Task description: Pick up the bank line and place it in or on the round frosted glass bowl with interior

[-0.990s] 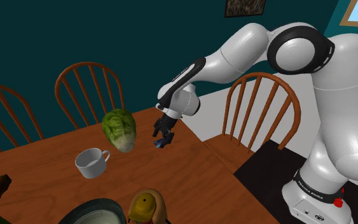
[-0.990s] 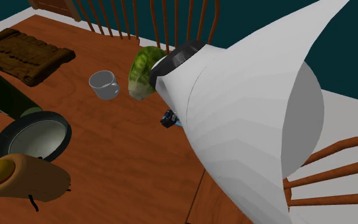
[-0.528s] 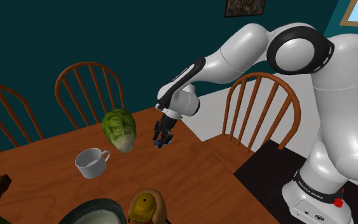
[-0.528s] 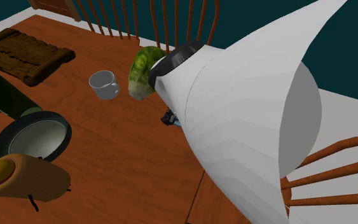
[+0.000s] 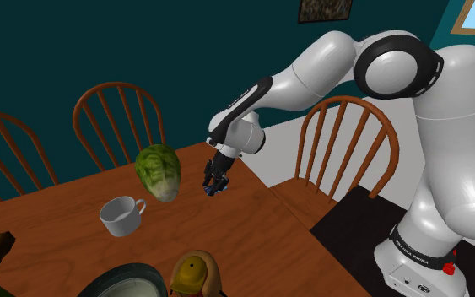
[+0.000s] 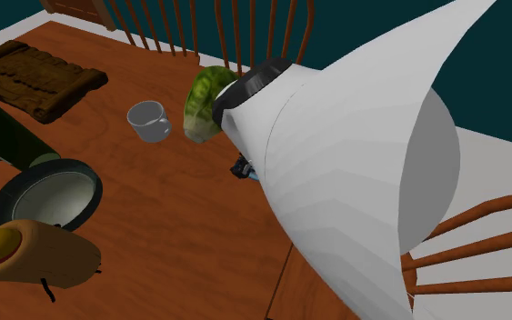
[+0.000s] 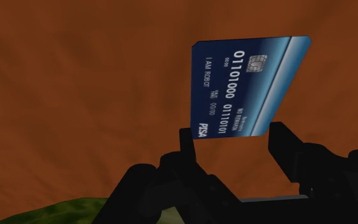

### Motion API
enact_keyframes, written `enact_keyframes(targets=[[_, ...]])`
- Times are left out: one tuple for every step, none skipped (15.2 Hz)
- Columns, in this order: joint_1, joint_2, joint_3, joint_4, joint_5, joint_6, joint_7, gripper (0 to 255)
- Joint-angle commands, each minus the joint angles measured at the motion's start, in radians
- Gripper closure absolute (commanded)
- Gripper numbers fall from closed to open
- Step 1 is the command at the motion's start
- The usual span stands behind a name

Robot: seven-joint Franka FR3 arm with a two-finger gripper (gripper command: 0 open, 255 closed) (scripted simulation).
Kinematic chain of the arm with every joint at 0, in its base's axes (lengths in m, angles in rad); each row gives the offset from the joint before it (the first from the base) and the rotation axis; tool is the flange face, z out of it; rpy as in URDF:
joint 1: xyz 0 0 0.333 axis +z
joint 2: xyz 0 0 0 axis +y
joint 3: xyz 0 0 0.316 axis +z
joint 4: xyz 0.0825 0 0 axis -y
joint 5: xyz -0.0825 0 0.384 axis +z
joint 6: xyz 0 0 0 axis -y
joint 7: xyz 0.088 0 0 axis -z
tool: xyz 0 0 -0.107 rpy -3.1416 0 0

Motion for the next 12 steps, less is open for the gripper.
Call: enact_keyframes(targets=[[0.0,0.0,0.0,0.0,0.0,0.0,0.0,255],[0.002,-0.011,-0.003,-0.003,-0.008,-0.006,0.01,255],[0.005,-0.021,-0.007,-0.006,-0.017,-0.012,0.021,255],[0.007,-0.032,-0.011,-0.008,-0.025,-0.018,0.031,255],[0.009,-0.042,-0.014,-0.01,-0.034,-0.024,0.042,255],[0.011,-0.053,-0.018,-0.013,-0.042,-0.03,0.053,255],[0.013,-0.063,-0.021,-0.014,-0.051,-0.036,0.063,255],[0.015,-0.073,-0.024,-0.016,-0.059,-0.043,0.074,255],[0.017,-0.083,-0.028,-0.017,-0.068,-0.049,0.084,255],[0.019,-0.093,-0.031,-0.018,-0.077,-0.056,0.095,255],[0.021,-0.103,-0.034,-0.019,-0.085,-0.062,0.105,255],[0.023,-0.113,-0.037,-0.02,-0.094,-0.069,0.116,255]])
